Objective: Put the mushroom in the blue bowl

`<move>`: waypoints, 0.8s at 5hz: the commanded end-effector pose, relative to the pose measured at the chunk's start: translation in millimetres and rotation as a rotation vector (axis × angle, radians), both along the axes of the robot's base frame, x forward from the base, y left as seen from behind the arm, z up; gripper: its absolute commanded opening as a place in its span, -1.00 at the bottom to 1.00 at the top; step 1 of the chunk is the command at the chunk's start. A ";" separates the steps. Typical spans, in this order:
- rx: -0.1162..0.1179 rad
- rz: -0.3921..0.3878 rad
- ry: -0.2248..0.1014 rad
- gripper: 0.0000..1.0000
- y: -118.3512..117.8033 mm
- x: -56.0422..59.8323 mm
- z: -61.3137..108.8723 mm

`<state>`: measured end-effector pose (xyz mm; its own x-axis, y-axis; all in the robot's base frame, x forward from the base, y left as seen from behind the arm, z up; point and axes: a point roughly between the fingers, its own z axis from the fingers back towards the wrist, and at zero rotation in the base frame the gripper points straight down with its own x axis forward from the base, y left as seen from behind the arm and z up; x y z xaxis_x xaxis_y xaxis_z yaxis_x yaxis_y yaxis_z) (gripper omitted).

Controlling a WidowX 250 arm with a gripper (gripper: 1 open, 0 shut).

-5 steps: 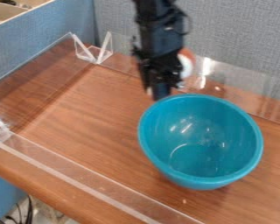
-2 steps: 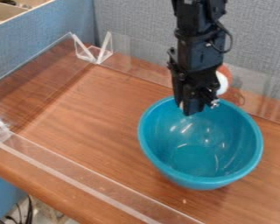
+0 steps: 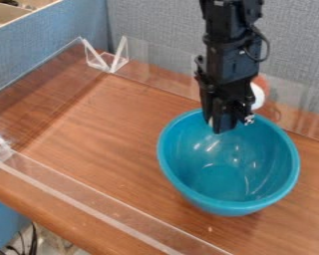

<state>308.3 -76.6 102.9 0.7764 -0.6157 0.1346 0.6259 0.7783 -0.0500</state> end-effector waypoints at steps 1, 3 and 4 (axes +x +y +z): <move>-0.016 -0.009 -0.054 -1.00 -5.4 2.9 14.7; -0.018 -0.011 -0.049 -1.00 -5.8 1.1 11.8; -0.021 -0.012 -0.048 -1.00 -5.7 -0.2 10.7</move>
